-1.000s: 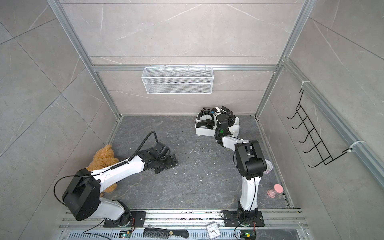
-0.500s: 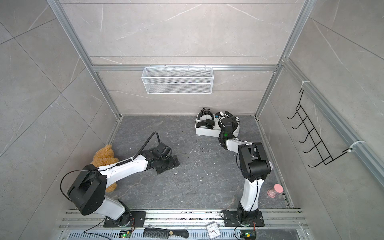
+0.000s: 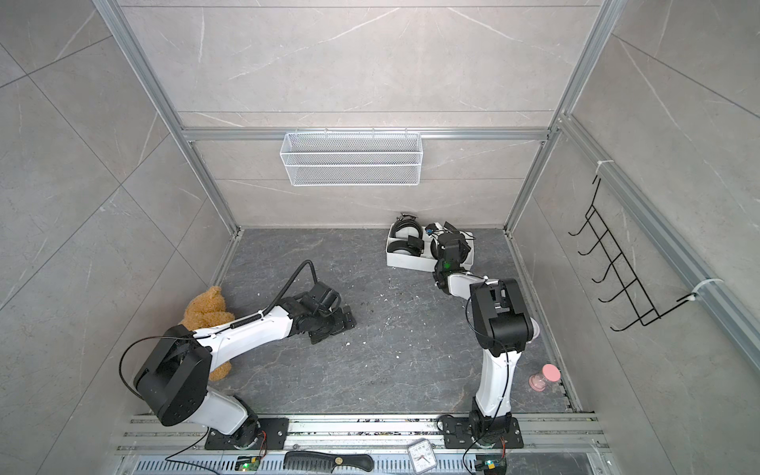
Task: Place the belts into the storage roll
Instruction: Place the belt in the container.
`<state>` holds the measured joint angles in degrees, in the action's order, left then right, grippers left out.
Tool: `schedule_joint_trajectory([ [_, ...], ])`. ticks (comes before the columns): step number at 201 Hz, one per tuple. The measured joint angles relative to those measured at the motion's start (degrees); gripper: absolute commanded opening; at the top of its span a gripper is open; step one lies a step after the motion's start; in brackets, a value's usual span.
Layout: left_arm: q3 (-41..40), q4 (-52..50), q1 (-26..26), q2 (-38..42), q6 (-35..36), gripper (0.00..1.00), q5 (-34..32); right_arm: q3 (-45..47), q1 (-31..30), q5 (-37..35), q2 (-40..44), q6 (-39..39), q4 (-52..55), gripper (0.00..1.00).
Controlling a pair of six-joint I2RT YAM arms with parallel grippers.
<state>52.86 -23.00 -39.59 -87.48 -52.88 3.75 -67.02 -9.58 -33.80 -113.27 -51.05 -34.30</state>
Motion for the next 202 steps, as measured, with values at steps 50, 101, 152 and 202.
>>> schedule_joint_trajectory([
  [50,-0.09,0.33,0.02,0.02,-0.02,0.98,-0.11,0.00,-0.42,0.92,-1.66,1.38,5.77,0.49],
  [101,-0.09,0.33,0.13,0.02,0.00,0.99,-0.13,-1.62,-1.79,-1.90,-0.76,2.91,10.27,0.74],
  [152,2.08,-1.51,2.08,0.11,2.60,0.99,-0.72,-6.32,-2.51,-1.22,8.31,12.24,30.45,0.92],
  [202,3.80,-5.09,6.64,5.38,12.20,0.99,-7.37,-10.12,-3.34,6.08,20.48,26.51,48.94,0.99],
])
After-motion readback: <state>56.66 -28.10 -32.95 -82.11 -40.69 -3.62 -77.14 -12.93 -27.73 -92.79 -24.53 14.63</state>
